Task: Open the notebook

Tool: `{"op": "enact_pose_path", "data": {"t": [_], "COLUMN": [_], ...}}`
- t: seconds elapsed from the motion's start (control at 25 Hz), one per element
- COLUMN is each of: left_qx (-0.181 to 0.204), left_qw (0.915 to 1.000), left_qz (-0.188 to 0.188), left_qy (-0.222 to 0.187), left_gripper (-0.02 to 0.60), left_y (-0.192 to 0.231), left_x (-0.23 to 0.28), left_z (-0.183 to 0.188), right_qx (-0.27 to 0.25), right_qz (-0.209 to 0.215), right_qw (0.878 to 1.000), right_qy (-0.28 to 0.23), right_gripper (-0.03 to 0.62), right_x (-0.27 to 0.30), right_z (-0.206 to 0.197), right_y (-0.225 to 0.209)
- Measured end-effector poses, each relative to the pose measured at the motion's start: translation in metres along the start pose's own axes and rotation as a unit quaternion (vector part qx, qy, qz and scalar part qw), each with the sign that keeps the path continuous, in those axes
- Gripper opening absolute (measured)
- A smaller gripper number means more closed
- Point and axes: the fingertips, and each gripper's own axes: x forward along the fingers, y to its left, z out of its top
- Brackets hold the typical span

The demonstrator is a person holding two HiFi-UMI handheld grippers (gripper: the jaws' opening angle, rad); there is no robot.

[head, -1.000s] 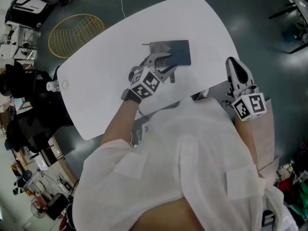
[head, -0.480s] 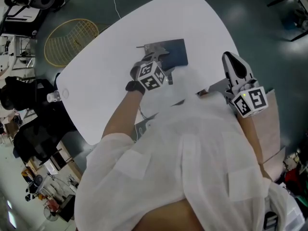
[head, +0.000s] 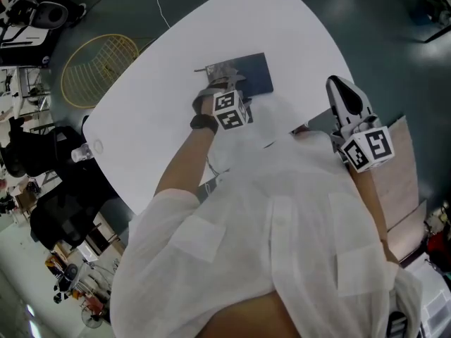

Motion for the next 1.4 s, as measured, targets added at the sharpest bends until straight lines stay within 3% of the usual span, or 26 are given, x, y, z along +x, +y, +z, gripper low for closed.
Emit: {"op": "enact_pose_path", "data": {"t": [0.28, 0.6, 1.04, 1.4], "left_qx": [0.028, 0.045, 0.02, -0.003], "left_qw": [0.9993, 0.9978, 0.9969, 0.9939], "left_qz": [0.001, 0.027, 0.076, 0.11], "left_qy": [0.024, 0.04, 0.002, -0.003], "left_gripper": [0.255, 0.255, 0.255, 0.255], "left_y": [-0.003, 0.003, 0.02, 0.033], "left_x": [0.016, 0.015, -0.027, -0.045], "left_z": [-0.009, -0.005, 0.013, 0.017], "right_qx": [0.008, 0.016, 0.015, 0.014], "right_qz": [-0.018, -0.024, -0.005, -0.001], "right_qw": [1.0, 1.0, 1.0, 1.0], "right_qy": [0.002, 0.002, -0.001, -0.001], "right_gripper": [0.018, 0.018, 0.018, 0.018], "right_x": [-0.004, -0.008, -0.004, -0.006], "right_z": [-0.005, -0.005, -0.005, -0.004], "right_y": [-0.006, -0.01, 0.002, 0.001]}}
